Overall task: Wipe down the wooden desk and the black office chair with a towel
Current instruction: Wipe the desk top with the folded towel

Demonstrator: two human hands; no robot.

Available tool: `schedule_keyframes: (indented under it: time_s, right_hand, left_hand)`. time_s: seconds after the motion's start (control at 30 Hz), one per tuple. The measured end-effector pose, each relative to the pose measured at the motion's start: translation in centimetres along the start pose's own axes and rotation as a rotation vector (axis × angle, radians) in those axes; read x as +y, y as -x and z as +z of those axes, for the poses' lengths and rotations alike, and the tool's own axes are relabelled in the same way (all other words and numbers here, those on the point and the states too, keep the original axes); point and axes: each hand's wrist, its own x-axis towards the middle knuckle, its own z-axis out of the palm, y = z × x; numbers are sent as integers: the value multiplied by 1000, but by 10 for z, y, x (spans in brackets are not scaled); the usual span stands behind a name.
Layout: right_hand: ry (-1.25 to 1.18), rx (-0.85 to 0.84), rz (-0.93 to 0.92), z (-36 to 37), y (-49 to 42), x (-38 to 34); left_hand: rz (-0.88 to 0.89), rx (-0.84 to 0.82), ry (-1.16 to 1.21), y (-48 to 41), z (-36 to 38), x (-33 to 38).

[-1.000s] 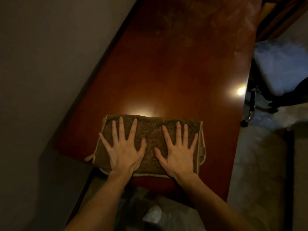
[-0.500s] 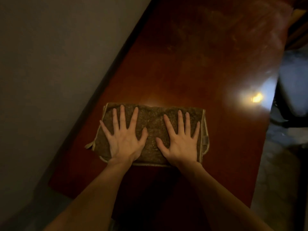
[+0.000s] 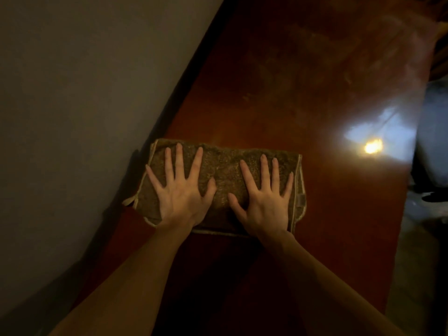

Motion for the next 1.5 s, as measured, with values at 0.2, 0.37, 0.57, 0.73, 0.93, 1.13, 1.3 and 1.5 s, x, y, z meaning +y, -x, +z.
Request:
schedule_keyframes:
  time_s: [0.2, 0.37, 0.57, 0.73, 0.93, 1.13, 1.3, 1.5]
  right_hand:
    - [-3, 7, 58, -4, -28, 0]
    - [-16, 30, 82, -6, -54, 4]
    - [-23, 64, 128, -8, -84, 8]
    - [-47, 80, 171, -10, -103, 11]
    - [-69, 85, 203, -14, -131, 17]
    - [-69, 92, 230, -19, -161, 25]
    - [-76, 107, 248, -23, -188, 33]
    - [-79, 103, 255, -28, -223, 46]
  left_hand:
    - [58, -4, -1, -39, -5, 2]
    - [92, 4, 1, -72, -9, 7]
    - [154, 7, 8, -114, -13, 13]
    - [207, 10, -3, -145, -16, 20]
    - [238, 18, -10, -177, -17, 29]
    - [258, 28, -21, -212, -17, 39]
    - [283, 36, -23, -244, -19, 50]
    - [281, 39, -18, -278, -21, 63]
